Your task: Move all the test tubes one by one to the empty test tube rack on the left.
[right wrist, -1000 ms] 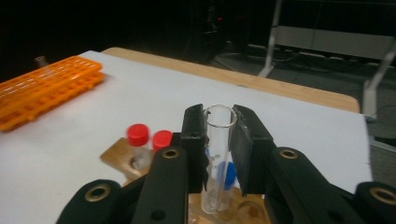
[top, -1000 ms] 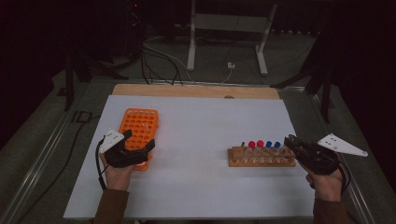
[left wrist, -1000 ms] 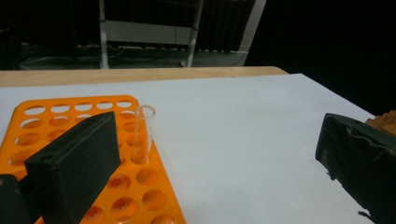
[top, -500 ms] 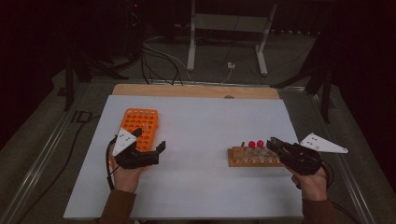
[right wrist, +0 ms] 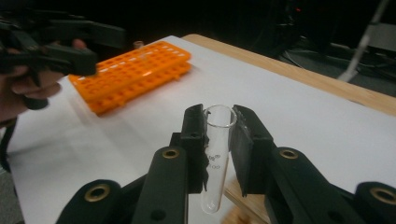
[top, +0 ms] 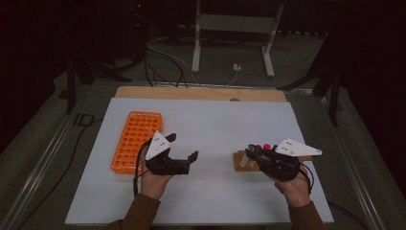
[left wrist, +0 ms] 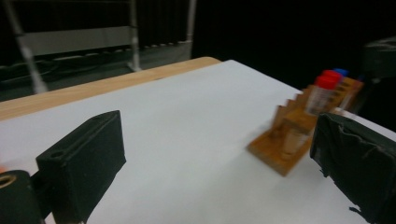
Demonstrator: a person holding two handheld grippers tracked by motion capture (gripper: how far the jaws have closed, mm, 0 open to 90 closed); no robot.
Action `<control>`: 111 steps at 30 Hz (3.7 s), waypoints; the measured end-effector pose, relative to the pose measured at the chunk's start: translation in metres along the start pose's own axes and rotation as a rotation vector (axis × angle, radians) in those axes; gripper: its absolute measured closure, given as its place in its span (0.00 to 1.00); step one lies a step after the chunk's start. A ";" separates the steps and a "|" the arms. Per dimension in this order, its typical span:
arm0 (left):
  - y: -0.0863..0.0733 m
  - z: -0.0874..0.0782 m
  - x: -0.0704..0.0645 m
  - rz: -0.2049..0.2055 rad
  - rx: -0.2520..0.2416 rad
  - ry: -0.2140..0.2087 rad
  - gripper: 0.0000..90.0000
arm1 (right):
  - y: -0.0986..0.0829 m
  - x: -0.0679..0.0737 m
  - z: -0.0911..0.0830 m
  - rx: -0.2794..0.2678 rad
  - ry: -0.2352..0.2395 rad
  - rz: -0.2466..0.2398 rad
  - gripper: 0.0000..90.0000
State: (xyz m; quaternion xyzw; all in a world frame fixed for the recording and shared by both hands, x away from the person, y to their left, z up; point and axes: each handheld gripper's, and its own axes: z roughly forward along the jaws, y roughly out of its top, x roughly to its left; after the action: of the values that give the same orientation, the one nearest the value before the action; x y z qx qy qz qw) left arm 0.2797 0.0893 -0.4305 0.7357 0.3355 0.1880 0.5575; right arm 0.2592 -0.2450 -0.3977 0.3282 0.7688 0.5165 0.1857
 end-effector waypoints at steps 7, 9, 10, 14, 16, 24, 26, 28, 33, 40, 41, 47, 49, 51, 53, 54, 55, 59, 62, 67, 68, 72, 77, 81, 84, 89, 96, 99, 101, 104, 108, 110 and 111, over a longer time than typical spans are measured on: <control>0.004 0.027 -0.028 0.059 0.043 -0.082 0.08 | 0.013 0.014 0.019 0.002 0.045 -0.022 0.85; 0.005 0.032 -0.034 0.071 0.043 -0.101 0.14 | 0.015 0.017 0.024 0.003 0.054 -0.026 0.85; 0.005 0.034 -0.037 0.077 0.043 -0.109 0.19 | 0.016 0.018 0.025 0.004 0.060 -0.027 0.85; 0.005 0.042 -0.044 0.093 0.061 -0.158 0.32 | 0.016 0.023 0.032 0.009 0.085 -0.030 0.85; 0.004 0.045 -0.046 0.095 0.066 -0.190 0.43 | 0.016 0.025 0.034 0.011 0.093 -0.034 0.85; 0.003 0.048 -0.045 0.081 0.073 -0.287 0.71 | 0.014 0.030 0.040 0.025 0.117 -0.039 0.85; 0.003 0.048 -0.045 0.080 0.072 -0.297 0.74 | 0.014 0.031 0.042 0.028 0.121 -0.039 0.84; 0.003 0.047 -0.045 0.091 0.079 -0.302 0.82 | 0.013 0.032 0.043 0.031 0.122 -0.038 0.85; 0.003 0.047 -0.046 0.116 0.082 -0.295 0.85 | 0.012 0.031 0.044 0.033 0.126 -0.035 0.84; 0.004 0.045 -0.039 0.110 0.089 -0.243 0.85 | 0.013 0.025 0.035 -0.027 0.115 -0.002 0.53; 0.004 0.044 -0.037 0.105 0.085 -0.236 0.85 | 0.013 0.023 0.033 -0.031 0.104 0.005 0.47; 0.006 0.039 -0.029 0.093 0.074 -0.198 0.85 | 0.007 0.015 0.026 -0.038 0.022 0.032 0.23; 0.007 0.037 -0.026 0.090 0.071 -0.188 0.85 | 0.004 0.012 0.025 -0.036 0.005 0.038 0.18; 0.007 0.035 -0.023 0.086 0.069 -0.178 0.85 | 0.000 0.008 0.023 -0.033 -0.013 0.041 0.16; 0.008 0.034 -0.020 0.091 0.076 -0.160 0.85 | -0.004 0.004 0.021 -0.032 -0.032 0.043 0.12; 0.008 0.033 -0.019 0.089 0.081 -0.149 0.85 | -0.006 0.002 0.020 -0.030 -0.039 0.046 0.11; 0.008 0.032 -0.017 0.091 0.087 -0.139 0.85 | -0.007 0.000 0.019 -0.029 -0.042 0.050 0.10; 0.008 0.027 -0.009 0.079 0.082 -0.112 0.85 | -0.013 -0.008 0.012 -0.025 -0.068 0.071 0.03; 0.008 0.023 -0.003 0.069 0.074 -0.092 0.85 | -0.015 -0.013 0.007 -0.035 -0.084 0.081 0.02; 0.009 0.017 0.006 0.063 0.065 -0.055 0.85 | -0.018 -0.019 -0.002 -0.048 -0.117 0.092 0.00; 0.009 0.015 0.008 0.063 0.062 -0.045 0.85 | -0.018 -0.020 -0.004 -0.050 -0.118 0.094 0.00; 0.009 0.007 0.022 0.048 0.044 -0.002 0.85 | -0.019 -0.023 -0.010 -0.062 -0.150 0.100 0.00; 0.006 -0.008 0.044 0.020 0.023 0.065 0.85 | -0.020 -0.028 -0.016 -0.076 -0.176 0.111 0.00; 0.003 -0.022 0.064 -0.008 0.009 0.127 0.85 | -0.020 -0.031 -0.021 -0.090 -0.184 0.120 0.00; 0.000 -0.031 0.076 -0.024 0.004 0.177 0.85 | -0.020 -0.033 -0.022 -0.095 -0.186 0.125 0.00; -0.006 -0.037 0.090 -0.030 0.013 0.237 0.85 | -0.020 -0.033 -0.023 -0.099 -0.188 0.125 0.00; -0.015 -0.034 0.101 -0.042 0.036 0.286 0.85 | -0.020 -0.034 -0.024 -0.102 -0.190 0.129 0.00; -0.019 -0.033 0.104 -0.048 0.050 0.304 0.85 | -0.021 -0.034 -0.024 -0.102 -0.192 0.131 0.00; -0.022 -0.033 0.106 -0.052 0.063 0.319 0.85 | -0.021 -0.035 -0.024 -0.102 -0.192 0.131 0.00; -0.026 -0.032 0.110 -0.066 0.081 0.342 0.85 | -0.021 -0.035 -0.024 -0.103 -0.189 0.133 0.00; -0.031 -0.030 0.114 -0.076 0.102 0.361 0.85 | -0.021 -0.034 -0.023 -0.101 -0.186 0.130 0.00; -0.033 -0.030 0.116 -0.080 0.107 0.367 0.85 | -0.021 -0.034 -0.023 -0.101 -0.187 0.131 0.00; -0.033 -0.029 0.116 -0.081 0.109 0.372 0.85 | -0.021 -0.035 -0.023 -0.100 -0.188 0.131 0.00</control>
State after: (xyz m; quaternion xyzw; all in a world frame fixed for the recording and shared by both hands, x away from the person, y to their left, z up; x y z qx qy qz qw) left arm 0.3327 0.1962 -0.4643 0.7035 0.4716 0.2796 0.4522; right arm 0.2628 -0.2900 -0.4099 0.4150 0.6982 0.5322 0.2389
